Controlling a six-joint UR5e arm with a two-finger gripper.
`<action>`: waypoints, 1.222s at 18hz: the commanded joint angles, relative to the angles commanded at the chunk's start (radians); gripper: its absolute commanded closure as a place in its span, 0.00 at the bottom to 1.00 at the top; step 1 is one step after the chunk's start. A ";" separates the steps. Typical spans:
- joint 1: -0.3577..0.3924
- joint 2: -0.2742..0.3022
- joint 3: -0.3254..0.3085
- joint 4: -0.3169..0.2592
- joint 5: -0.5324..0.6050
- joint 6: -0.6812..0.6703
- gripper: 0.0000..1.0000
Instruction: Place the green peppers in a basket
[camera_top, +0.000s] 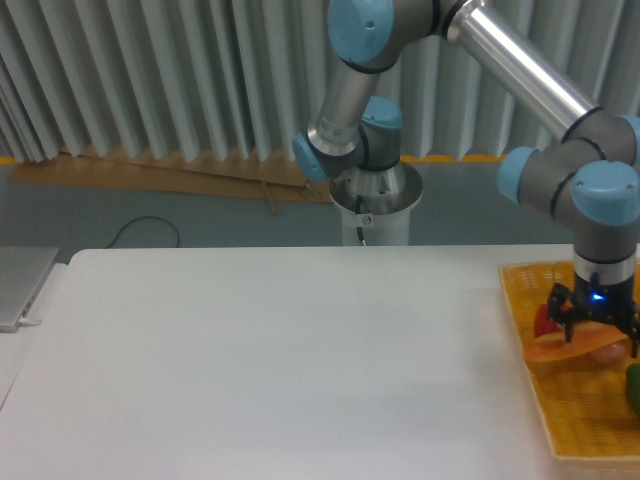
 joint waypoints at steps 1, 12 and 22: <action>-0.014 0.008 -0.006 -0.024 -0.002 0.020 0.00; -0.134 0.054 0.005 -0.221 -0.045 0.123 0.00; -0.201 0.126 -0.024 -0.327 -0.074 0.135 0.00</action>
